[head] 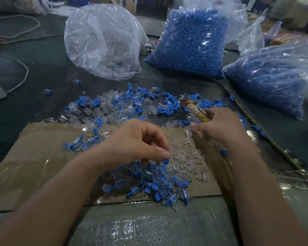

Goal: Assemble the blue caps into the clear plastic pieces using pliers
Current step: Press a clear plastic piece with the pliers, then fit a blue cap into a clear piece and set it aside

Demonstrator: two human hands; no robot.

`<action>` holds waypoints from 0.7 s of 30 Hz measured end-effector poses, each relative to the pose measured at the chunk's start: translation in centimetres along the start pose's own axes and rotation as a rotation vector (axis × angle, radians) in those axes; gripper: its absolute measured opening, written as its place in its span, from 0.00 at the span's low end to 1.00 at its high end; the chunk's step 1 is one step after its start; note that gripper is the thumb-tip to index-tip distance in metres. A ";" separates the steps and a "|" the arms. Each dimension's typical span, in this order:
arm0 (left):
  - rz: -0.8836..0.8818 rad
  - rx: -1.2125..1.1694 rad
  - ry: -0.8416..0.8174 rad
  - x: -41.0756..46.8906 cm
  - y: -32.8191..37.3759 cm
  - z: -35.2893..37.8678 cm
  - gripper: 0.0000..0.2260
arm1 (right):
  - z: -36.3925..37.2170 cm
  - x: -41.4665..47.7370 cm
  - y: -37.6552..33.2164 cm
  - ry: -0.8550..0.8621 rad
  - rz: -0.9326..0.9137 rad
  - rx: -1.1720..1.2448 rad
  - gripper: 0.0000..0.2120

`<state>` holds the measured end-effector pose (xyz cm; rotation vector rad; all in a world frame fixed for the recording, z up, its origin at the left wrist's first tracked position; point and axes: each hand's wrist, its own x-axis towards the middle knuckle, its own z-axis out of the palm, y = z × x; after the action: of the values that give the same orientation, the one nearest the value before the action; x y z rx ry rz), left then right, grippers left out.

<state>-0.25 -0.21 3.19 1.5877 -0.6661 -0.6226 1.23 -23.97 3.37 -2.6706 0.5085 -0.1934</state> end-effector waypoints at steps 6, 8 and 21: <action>0.015 0.084 -0.047 0.0 -0.1 0.0 0.11 | 0.0 0.1 0.4 -0.034 0.034 0.023 0.25; 0.016 0.057 0.038 -0.1 0.1 0.0 0.11 | 0.2 0.3 0.4 -0.060 0.036 0.011 0.25; -0.021 -0.189 0.831 0.4 0.1 -2.3 0.05 | 0.0 0.2 0.5 -0.196 0.042 -0.039 0.11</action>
<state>1.62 1.06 3.50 1.5006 0.0322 -0.0017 1.24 -24.45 3.16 -2.6764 0.5100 0.0910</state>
